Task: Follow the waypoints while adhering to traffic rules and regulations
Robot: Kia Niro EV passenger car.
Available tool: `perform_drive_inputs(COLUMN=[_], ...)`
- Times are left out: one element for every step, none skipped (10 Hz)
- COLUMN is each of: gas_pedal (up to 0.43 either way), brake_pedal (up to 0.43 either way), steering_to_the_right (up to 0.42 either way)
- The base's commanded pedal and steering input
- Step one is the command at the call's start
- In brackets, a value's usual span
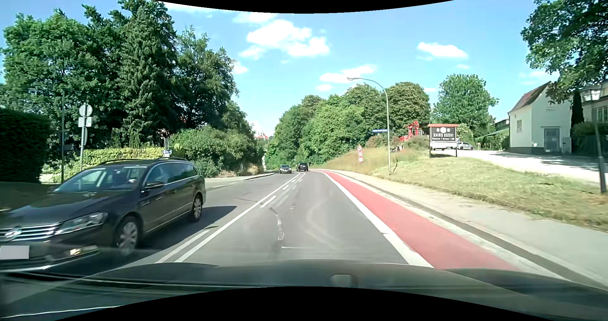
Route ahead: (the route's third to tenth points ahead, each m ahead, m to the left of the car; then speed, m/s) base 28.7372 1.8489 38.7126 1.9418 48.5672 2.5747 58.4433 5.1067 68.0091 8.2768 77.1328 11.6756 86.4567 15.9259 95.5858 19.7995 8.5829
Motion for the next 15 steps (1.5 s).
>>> perform_drive_inputs(gas_pedal=[0.000, 0.000, 0.000, 0.000, 0.008, 0.008, 0.008, 0.008, 0.008, 0.008, 0.008, 0.008, 0.008, 0.008, 0.008], brake_pedal=[0.006, 0.006, 0.006, 0.006, 0.006, 0.006, 0.006, 0.006, 0.006, 0.006, 0.006, 0.006, 0.006, 0.006, 0.006], steering_to_the_right=[-0.001, -0.001, -0.001, 0.000, 0.000, 0.000, 0.000, 0.000, -0.001, -0.001, -0.001, -0.002, -0.004, -0.005, -0.007])
